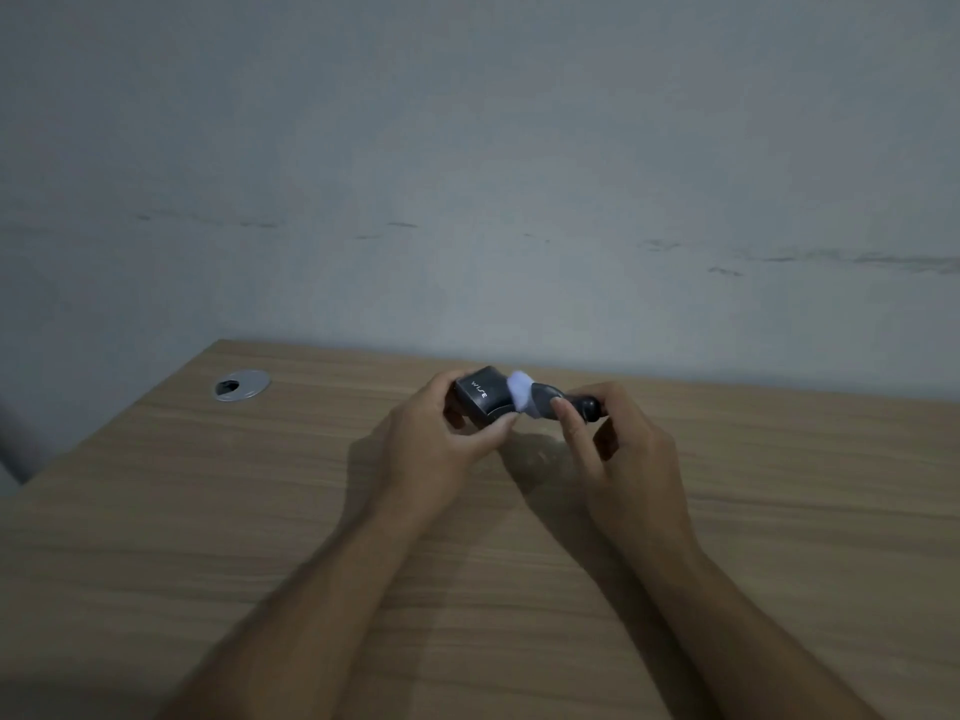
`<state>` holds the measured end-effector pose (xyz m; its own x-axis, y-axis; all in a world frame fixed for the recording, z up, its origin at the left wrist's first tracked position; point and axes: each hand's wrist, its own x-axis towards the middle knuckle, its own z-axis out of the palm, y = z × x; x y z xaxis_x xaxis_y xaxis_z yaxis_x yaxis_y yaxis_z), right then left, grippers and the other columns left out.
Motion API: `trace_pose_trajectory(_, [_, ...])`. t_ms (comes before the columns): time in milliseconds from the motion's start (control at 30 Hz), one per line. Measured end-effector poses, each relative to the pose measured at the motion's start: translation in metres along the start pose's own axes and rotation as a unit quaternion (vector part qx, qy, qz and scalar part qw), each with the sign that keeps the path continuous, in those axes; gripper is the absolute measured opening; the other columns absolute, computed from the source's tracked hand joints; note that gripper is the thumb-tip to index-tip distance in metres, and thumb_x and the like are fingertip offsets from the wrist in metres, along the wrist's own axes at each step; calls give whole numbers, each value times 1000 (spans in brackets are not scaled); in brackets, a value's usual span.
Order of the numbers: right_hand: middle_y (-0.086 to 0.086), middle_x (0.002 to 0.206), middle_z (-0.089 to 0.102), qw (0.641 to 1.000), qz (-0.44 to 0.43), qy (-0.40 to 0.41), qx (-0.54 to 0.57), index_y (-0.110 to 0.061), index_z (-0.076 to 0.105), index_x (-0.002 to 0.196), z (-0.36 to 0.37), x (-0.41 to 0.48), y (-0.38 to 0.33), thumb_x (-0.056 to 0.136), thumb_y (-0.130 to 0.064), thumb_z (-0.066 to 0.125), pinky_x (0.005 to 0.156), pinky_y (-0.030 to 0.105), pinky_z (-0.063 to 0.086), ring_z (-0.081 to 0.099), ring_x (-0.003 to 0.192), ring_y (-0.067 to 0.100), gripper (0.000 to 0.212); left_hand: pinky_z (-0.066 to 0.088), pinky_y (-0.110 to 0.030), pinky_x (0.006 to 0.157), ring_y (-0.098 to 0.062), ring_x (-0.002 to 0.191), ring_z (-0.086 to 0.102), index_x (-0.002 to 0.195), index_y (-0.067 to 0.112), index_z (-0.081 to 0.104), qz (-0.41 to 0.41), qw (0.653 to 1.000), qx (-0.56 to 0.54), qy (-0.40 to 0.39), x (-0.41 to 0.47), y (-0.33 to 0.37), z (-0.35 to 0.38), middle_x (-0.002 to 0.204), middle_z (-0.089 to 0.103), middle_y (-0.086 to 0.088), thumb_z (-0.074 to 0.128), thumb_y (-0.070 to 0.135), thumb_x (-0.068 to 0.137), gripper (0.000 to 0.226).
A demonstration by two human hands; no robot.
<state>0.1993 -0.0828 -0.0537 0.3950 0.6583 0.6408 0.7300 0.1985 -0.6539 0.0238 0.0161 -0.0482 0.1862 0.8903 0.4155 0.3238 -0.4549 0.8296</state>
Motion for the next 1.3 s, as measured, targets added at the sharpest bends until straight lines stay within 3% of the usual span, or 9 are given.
trace_pose_trajectory(67, [-16,82,68,1000,-1,-10,6,-24,74,111,-4,1,0,106,-31,72,62,11,41,63,69,13,9,63,-30,75,-3,83,77,111,32,78,-12,1000,-10,4,0,0,1,90,82,14,97,40,74,43])
trace_pose_trajectory(233, [-14,103,67,995,-84,-57,-4,-20,74,121,3,-3,-9,105,-24,74,77,5,41,58,84,-14,16,66,-42,78,-1,82,73,116,27,78,-20,1000,20,-7,4,-2,0,88,76,18,96,39,75,46])
trace_pose_trajectory(467, [-9,99,66,998,-43,25,-29,-23,78,124,0,4,2,105,-26,74,71,7,39,57,78,-10,19,48,-8,62,8,68,69,110,29,82,-23,1000,-19,-6,3,1,1,84,82,12,99,42,72,44])
trace_pose_trajectory(600, [-7,106,64,991,-129,-34,-34,-20,75,131,4,-3,-9,106,-26,73,71,5,38,52,79,-16,26,63,-30,72,0,74,73,111,23,82,-43,999,-11,6,6,-1,1,89,82,10,98,37,74,42])
trace_pose_trajectory(733, [-6,108,64,993,-96,-6,-62,-25,75,134,13,-2,-6,106,-27,74,71,3,37,50,77,-21,29,66,-40,80,-8,86,82,109,24,83,-53,996,-71,-7,7,-4,-1,90,85,10,97,38,74,40])
trace_pose_trajectory(867, [-6,104,62,995,-88,28,-35,-22,76,133,5,1,-6,106,-22,73,77,3,39,52,80,-18,28,65,-37,78,-10,86,83,107,29,84,-53,994,-92,-5,6,-6,1,90,86,12,99,41,72,40])
trace_pose_trajectory(1000, [-2,110,64,987,-155,-18,-40,-19,76,135,9,-6,-14,106,-25,73,75,12,48,59,89,-3,29,55,-22,65,11,70,72,86,41,73,-50,997,-52,-3,9,-8,1,76,79,17,97,38,73,27])
trace_pose_trajectory(1133, [-1,107,63,990,-132,13,-50,-22,77,135,15,-4,-13,104,-21,76,69,29,55,62,86,6,31,59,-21,64,5,72,75,97,33,80,-32,998,-58,1,7,-4,2,80,82,16,97,41,73,30])
trace_pose_trajectory(1300, [2,109,64,986,-164,11,-40,-17,76,137,8,-6,-15,105,-21,76,77,23,55,63,90,5,32,56,-21,64,1,73,75,100,29,80,-30,998,-54,-5,7,-6,2,82,81,13,96,42,72,35])
